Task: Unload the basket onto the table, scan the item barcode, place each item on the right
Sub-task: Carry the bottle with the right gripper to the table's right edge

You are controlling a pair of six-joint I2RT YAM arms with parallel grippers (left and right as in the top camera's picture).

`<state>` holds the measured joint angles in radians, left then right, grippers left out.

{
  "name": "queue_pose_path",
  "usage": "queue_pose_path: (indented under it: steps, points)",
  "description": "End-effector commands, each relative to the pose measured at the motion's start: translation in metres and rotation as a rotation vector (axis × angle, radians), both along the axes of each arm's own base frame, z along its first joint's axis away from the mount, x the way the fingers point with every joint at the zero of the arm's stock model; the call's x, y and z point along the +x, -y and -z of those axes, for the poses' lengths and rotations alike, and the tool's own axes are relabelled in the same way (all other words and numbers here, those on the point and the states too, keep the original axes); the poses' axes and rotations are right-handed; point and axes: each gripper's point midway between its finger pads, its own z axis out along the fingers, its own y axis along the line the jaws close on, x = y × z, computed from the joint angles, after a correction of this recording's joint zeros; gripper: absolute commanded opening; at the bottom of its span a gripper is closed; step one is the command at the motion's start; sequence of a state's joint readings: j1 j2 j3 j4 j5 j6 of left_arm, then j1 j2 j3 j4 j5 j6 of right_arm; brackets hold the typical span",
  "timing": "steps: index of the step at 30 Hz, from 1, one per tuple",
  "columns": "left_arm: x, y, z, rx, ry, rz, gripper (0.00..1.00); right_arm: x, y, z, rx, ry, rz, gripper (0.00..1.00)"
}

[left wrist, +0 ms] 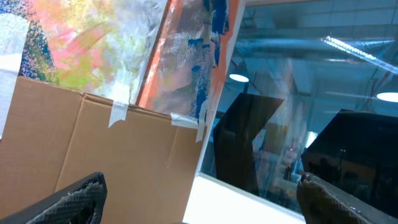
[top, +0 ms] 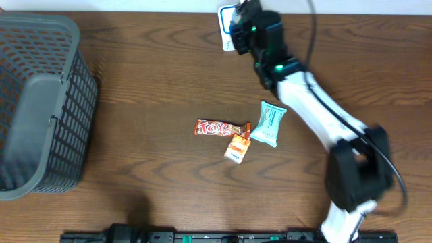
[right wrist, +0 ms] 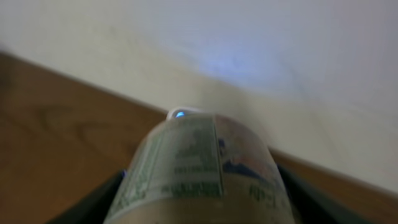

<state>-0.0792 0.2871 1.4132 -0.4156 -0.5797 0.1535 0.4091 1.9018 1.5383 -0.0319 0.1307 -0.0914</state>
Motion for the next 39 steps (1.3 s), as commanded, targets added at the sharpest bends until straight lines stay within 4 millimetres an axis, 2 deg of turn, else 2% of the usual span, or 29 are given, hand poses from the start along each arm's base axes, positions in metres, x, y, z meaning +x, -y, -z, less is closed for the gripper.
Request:
queue_pose_path:
  steps: [1, 5, 7, 8, 15, 18, 21, 32, 39]
  points:
    - [-0.004, -0.001, 0.000, -0.009, 0.011, -0.010, 0.98, -0.017, 0.035, -0.027, -0.017, -0.038, 0.063, 0.46]
    - [-0.004, -0.001, 0.000, -0.009, 0.011, -0.010, 0.98, -0.041, 0.079, -0.010, -0.093, -0.188, 0.144, 0.47]
    - [-0.004, -0.001, 0.000, -0.009, 0.011, -0.010, 0.98, -0.053, 0.100, 0.005, -0.126, -0.275, 0.174, 0.49]
    - [-0.004, -0.001, 0.000, -0.009, 0.011, -0.010, 0.98, -0.053, 0.111, 0.006, -0.126, -0.283, 0.205, 0.45]
    - [-0.004, -0.001, 0.000, -0.009, 0.011, -0.010, 0.98, -0.061, 0.193, 0.027, -0.033, -0.409, 0.433, 0.43]
    - [-0.004, -0.001, 0.000, -0.009, 0.011, -0.010, 0.98, -0.069, 0.230, 0.038, -0.006, -0.467, 0.529, 0.44]
    - [-0.004, -0.001, 0.000, -0.009, 0.011, -0.010, 0.98, -0.080, 0.259, 0.050, 0.020, -0.530, 0.593, 0.46]
    - [-0.004, -0.001, 0.000, -0.009, 0.011, -0.010, 0.98, -0.100, 0.342, 0.097, 0.065, -0.652, 0.768, 0.48]
    - [-0.004, -0.001, 0.000, -0.009, 0.011, -0.010, 0.98, -0.108, 0.366, 0.140, 0.069, -0.751, 0.820, 0.48]
